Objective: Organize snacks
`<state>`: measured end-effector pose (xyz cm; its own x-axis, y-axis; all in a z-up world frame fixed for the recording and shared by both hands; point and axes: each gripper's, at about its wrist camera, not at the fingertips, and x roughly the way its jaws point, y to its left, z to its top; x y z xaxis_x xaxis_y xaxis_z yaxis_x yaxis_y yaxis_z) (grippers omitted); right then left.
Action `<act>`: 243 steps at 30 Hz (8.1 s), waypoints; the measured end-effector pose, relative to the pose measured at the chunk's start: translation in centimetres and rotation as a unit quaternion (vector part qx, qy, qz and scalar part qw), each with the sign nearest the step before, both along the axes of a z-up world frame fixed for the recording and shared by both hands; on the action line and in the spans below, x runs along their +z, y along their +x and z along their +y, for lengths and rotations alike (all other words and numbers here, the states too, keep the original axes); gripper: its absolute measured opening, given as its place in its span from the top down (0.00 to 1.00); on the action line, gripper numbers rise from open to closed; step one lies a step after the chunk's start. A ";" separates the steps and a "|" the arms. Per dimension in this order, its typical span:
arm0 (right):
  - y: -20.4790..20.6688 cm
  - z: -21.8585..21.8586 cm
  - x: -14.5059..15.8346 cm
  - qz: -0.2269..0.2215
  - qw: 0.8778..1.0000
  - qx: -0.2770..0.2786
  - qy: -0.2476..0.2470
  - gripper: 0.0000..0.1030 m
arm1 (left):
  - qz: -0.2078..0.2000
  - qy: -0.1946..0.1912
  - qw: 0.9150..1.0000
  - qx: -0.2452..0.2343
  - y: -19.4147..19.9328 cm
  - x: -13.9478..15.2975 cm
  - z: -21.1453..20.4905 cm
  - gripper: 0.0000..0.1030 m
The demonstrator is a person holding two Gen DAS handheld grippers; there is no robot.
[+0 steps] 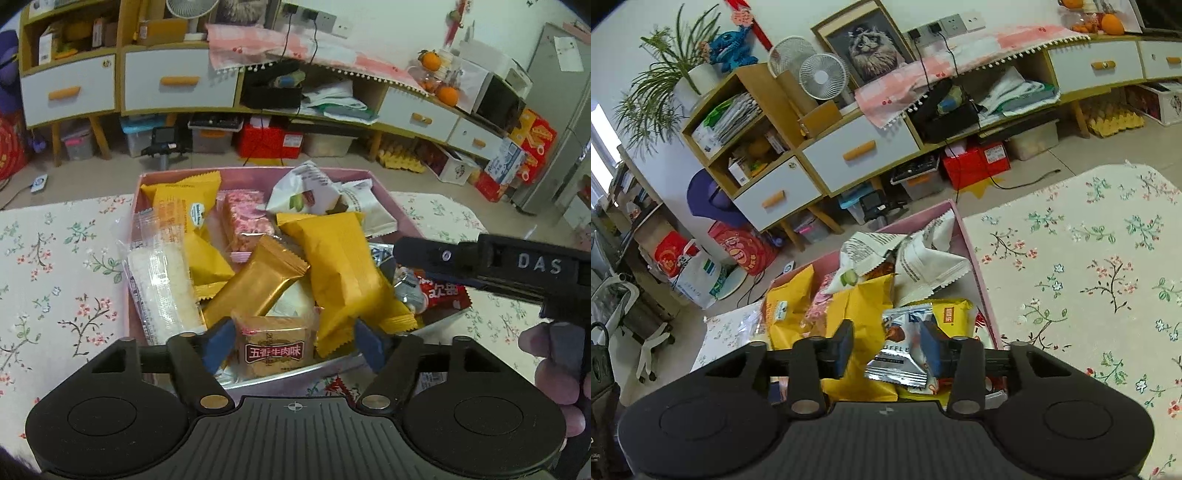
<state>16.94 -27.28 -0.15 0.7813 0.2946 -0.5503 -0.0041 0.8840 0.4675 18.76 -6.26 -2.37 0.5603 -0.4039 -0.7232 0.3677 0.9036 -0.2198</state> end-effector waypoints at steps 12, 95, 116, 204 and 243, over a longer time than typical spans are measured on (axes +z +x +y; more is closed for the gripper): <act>-3.0 -0.8 2.2 -0.007 0.998 -0.016 -0.058 0.36 | -0.009 0.026 1.000 0.007 -3.7 2.3 0.4 0.13; -7.7 2.6 -4.6 -0.019 0.967 0.111 -0.230 0.81 | -0.059 0.008 0.998 -0.028 -8.2 -2.6 0.7 0.68; -8.4 2.0 -1.7 0.013 0.977 0.096 -0.189 0.84 | -0.049 -0.009 0.999 0.000 -8.8 0.6 3.6 0.68; -6.1 0.3 4.7 0.014 0.991 -0.004 -0.132 0.29 | -0.040 0.031 0.993 0.109 -8.3 4.9 2.7 0.03; -13.1 5.2 2.2 0.066 0.970 -0.002 -0.234 0.24 | 0.001 0.116 0.980 0.161 -16.5 2.6 3.6 0.00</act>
<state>3.83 -22.11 2.03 0.6952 -0.0147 -0.7187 0.0326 0.9994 0.0111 2.24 -2.67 0.22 0.6304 -0.0313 -0.7757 0.0551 0.9985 0.0045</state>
